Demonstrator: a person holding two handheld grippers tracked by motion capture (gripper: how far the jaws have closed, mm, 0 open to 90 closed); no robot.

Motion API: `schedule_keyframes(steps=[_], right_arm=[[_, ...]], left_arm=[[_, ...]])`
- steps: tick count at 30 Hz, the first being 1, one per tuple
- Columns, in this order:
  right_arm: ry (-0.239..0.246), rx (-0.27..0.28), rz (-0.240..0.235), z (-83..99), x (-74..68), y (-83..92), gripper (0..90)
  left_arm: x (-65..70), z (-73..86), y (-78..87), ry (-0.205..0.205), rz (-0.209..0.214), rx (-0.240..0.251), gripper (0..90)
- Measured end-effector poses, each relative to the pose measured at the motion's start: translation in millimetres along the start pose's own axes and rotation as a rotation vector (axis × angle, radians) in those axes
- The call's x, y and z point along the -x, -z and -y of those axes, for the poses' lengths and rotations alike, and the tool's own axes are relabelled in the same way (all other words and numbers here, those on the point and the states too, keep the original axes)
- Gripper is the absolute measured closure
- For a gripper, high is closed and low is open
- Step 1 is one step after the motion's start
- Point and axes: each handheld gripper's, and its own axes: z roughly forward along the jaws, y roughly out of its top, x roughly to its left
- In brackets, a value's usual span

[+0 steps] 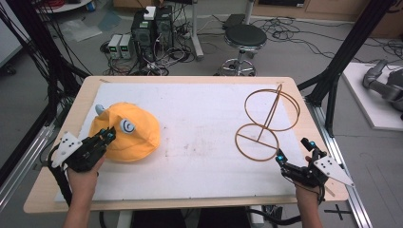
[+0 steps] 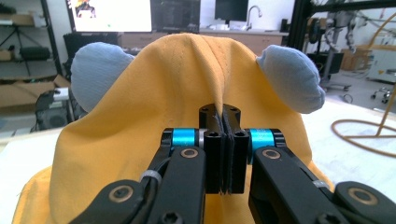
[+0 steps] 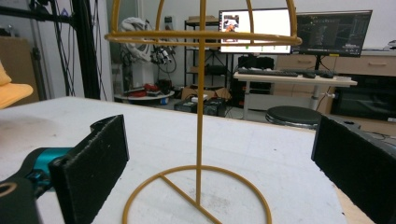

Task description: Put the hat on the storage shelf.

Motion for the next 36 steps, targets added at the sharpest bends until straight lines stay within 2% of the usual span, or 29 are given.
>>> schedule_keyframes(steps=[6,8,13,14,15,19,21,22,23,26,36], right_arm=[[0.004,0.004,-0.006,-1.0,-2.9,0.8,3.5],[0.018,-0.003,-0.014,-0.8,-4.9,0.6,3.5],[0.02,0.002,-0.019,-2.1,-6.1,1.8,3.5],[0.02,0.004,-0.017,-2.3,-5.9,2.1,3.5],[0.02,0.003,-0.017,-2.3,-5.9,2.3,3.5],[0.019,0.002,-0.021,-2.5,-6.9,3.3,3.5],[0.022,0.002,-0.023,-2.7,-7.3,4.2,3.5],[0.022,0.002,-0.023,-2.7,-7.3,4.2,3.5],[0.028,0.003,-0.022,-2.8,-7.1,5.4,3.5],[0.028,-0.001,-0.022,-2.7,-7.3,7.9,3.5],[0.029,-0.011,-0.013,-1.8,-6.1,16.5,3.5]], left_arm=[[13.4,-17.6,-4.4,-0.034,0.038,0.029,88.2],[19.3,-27.0,-6.3,-0.039,0.061,0.051,88.2],[35.6,-48.5,-14.1,-0.041,0.119,0.113,88.2],[43.2,-57.9,-19.7,-0.047,0.146,0.13,88.3],[43.2,-57.9,-19.7,-0.047,0.146,0.13,88.2],[58.8,-76.7,-32.6,-0.081,0.189,0.148,88.2],[68.0,-89.0,-41.7,-0.09,0.21,0.172,88.2],[68.0,-89.0,-41.7,-0.09,0.21,0.172,88.2],[74.1,-97.4,-48.5,-0.099,0.228,0.181,88.3],[78.8,-103.7,-54.2,-0.101,0.242,0.185,88.3],[101.9,-141.9,-85.4,-0.106,0.311,0.231,88.2]])
